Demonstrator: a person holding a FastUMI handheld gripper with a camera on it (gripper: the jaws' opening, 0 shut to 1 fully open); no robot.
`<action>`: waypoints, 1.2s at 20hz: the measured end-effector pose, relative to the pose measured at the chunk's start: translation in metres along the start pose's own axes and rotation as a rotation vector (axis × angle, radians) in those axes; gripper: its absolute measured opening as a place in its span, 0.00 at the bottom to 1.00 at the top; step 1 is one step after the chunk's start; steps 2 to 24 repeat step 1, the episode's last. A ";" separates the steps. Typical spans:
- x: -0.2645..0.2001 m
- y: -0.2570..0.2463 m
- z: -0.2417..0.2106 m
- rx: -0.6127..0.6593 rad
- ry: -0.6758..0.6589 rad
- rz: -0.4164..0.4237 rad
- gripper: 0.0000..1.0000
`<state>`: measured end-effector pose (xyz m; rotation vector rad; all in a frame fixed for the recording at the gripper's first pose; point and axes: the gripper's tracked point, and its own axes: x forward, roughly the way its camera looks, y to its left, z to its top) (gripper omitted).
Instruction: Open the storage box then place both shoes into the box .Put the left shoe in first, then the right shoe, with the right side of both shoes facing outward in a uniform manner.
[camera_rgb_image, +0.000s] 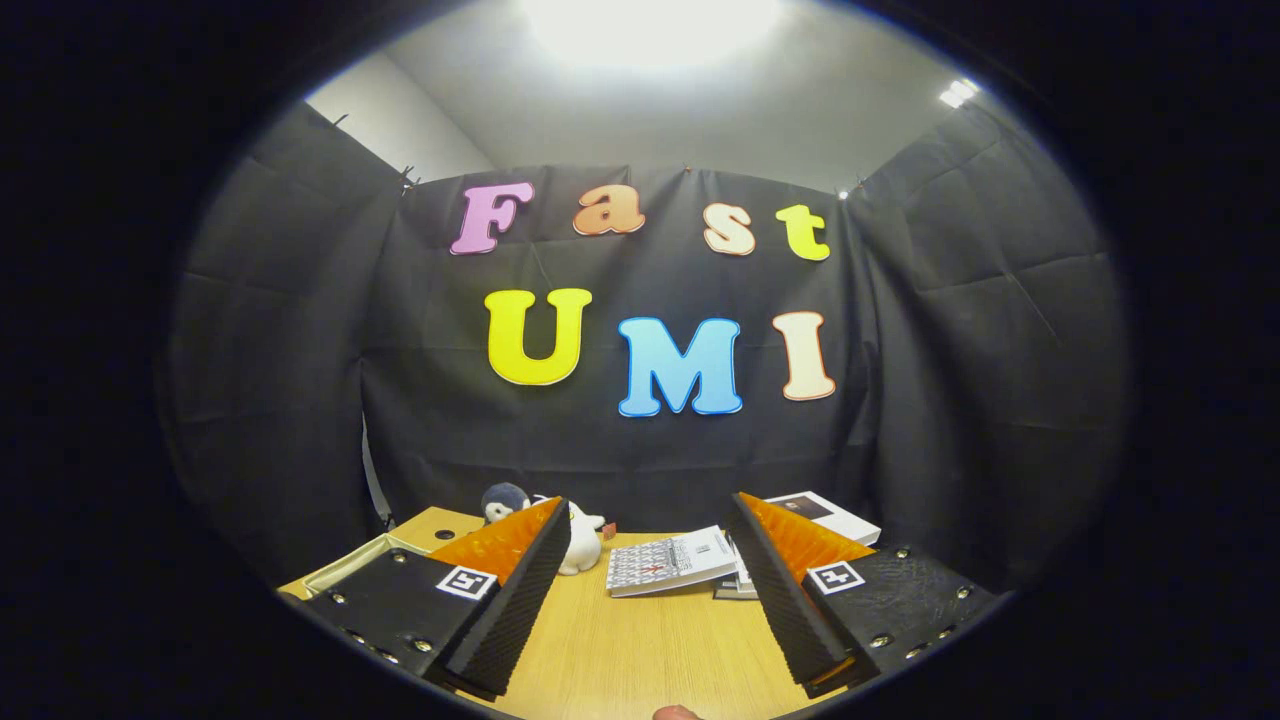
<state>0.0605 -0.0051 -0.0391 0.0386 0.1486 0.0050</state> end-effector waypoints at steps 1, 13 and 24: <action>-0.001 -0.002 0.000 0.006 0.000 0.000 0.97; -0.001 -0.002 0.000 0.006 0.000 0.000 0.97; -0.001 -0.002 0.000 0.006 0.000 0.000 0.97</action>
